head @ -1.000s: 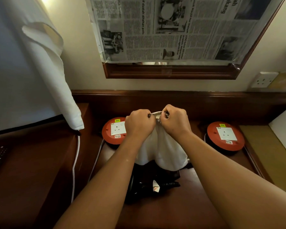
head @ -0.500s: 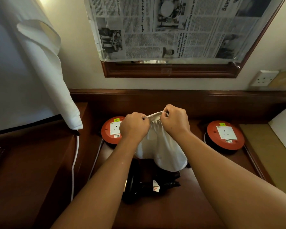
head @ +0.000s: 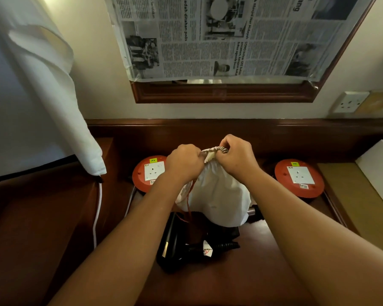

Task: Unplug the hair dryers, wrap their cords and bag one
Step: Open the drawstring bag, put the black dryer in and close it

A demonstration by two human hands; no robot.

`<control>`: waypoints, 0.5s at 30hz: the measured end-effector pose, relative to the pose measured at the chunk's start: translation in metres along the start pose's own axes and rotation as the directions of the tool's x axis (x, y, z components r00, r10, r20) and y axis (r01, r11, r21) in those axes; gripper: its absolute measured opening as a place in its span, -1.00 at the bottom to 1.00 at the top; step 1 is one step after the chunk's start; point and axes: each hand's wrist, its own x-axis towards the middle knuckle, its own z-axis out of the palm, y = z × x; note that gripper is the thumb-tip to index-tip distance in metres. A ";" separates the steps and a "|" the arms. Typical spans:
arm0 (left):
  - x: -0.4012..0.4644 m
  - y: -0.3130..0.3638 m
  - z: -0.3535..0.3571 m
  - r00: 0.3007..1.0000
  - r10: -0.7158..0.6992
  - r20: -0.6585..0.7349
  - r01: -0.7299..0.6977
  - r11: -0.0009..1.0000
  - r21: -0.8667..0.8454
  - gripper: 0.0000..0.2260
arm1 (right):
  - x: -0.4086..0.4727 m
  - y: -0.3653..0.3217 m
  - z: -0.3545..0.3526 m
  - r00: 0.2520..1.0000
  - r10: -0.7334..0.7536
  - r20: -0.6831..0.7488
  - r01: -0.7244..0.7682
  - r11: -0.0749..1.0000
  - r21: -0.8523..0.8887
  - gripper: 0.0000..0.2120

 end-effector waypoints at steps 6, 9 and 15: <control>-0.003 0.001 0.007 0.986 -0.091 -0.137 0.068 0.984 -0.166 -0.61 | -0.001 -0.004 0.004 0.993 -0.105 -0.045 0.099 0.989 -0.106 -0.94; -0.002 -0.005 0.009 0.973 -0.146 -0.179 0.101 0.966 -0.236 -0.59 | -0.002 -0.005 0.003 0.994 -0.099 -0.046 0.095 0.992 -0.078 -0.93; -0.003 -0.007 0.006 0.955 -0.218 -0.201 0.145 0.935 -0.325 -0.59 | -0.002 -0.010 0.000 0.996 -0.090 -0.011 0.089 0.992 -0.088 -0.94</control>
